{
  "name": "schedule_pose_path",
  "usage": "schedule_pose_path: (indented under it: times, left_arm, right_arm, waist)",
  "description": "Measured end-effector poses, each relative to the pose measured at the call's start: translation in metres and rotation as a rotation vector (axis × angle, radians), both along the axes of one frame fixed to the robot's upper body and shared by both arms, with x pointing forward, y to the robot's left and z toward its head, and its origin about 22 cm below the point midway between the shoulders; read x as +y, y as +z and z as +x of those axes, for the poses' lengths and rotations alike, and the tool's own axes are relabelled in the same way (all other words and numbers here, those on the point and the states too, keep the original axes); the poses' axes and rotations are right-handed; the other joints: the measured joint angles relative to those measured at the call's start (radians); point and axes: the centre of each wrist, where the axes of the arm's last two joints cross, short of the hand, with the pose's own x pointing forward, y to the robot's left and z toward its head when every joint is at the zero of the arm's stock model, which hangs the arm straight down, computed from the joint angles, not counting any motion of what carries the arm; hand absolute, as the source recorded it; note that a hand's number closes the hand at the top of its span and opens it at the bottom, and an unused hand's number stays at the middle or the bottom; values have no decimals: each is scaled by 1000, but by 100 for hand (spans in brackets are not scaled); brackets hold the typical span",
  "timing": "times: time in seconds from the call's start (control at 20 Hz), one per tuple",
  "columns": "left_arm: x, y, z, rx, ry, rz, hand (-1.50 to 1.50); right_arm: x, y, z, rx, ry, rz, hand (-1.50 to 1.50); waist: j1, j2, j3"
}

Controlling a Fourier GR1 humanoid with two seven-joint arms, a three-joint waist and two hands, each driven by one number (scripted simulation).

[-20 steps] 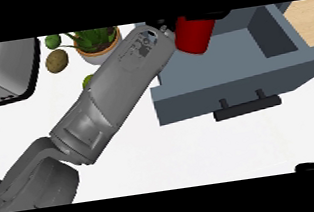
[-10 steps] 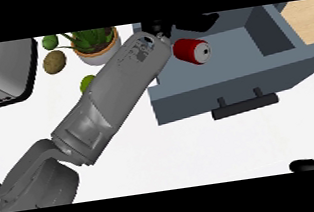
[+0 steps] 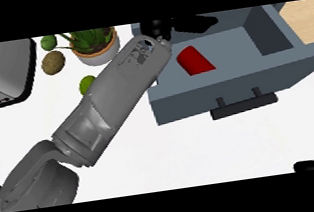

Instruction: Pick up the can, place it into the drawer and close the drawer

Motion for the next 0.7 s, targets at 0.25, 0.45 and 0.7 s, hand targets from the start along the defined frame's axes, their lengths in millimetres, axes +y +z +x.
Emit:
schedule_pose_path:
  times: [0.25, 0.45, 0.7]
  left_arm:
    - [-1, 2, -1, 11, 0, -51, -150]
    - [-3, 3, -2, 16, -6, -85, -150]
    - [-7, 12, -4, -7, -16, -130, -150]
  right_arm:
    - [-1, 13, 0, -63, -15, -151, -150]
    - [4, 18, -1, -101, -2, -258, -150]
    - [12, 25, 7, -131, -16, -404, -150]
  waist:
    - [9, 0, -1]
    - [15, -3, -1]
    - [41, -7, -1]
